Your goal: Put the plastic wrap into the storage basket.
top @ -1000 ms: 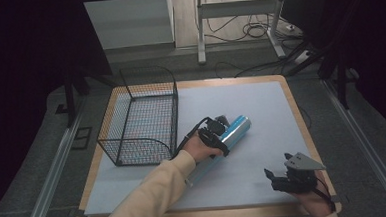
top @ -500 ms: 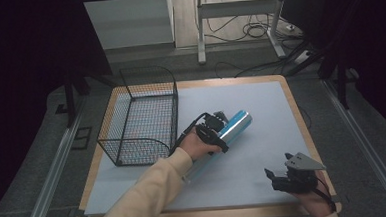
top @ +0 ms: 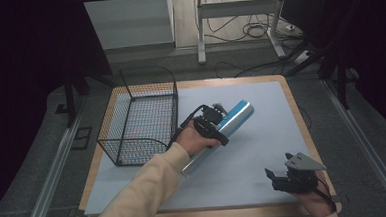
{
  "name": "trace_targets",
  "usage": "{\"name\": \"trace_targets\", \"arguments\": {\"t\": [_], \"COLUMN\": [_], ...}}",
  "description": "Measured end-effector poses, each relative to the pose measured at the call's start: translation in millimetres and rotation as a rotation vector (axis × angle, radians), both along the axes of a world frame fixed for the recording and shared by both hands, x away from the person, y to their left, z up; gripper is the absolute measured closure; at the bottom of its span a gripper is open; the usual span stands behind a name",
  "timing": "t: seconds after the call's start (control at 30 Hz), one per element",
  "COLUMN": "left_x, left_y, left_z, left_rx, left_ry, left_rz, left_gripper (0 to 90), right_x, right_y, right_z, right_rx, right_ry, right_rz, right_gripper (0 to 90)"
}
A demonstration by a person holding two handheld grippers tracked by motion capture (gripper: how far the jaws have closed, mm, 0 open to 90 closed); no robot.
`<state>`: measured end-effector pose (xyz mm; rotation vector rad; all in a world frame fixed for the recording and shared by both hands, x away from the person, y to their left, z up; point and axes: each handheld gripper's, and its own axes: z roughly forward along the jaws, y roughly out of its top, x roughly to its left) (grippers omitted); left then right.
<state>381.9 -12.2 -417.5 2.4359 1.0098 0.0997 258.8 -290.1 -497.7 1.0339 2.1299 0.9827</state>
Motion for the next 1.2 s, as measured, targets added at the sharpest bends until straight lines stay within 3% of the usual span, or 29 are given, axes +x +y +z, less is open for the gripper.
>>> {"name": "trace_targets", "arguments": {"t": [0.33, 0.8, 1.2], "left_x": [1.6, 3.6, 7.6], "left_y": [5.7, 9.7, 13.2], "left_z": [4.7, 28.8, 40.4], "left_rx": [-0.023, -0.032, -0.038], "left_ry": [-0.012, -0.059, -0.085], "left_rz": [0.008, 0.015, 0.023], "left_gripper": [31.8, 31.8, 31.8], "right_x": [0.7, 0.4, 0.9], "right_y": [0.2, -0.6, -1.4], "right_z": [-0.4, -0.4, -0.5], "right_rx": [0.004, -0.001, -0.004], "right_ry": [0.007, 0.007, 0.005], "right_rz": [-0.007, -0.010, -0.012], "right_gripper": [14.0, 14.0, 14.0]}}
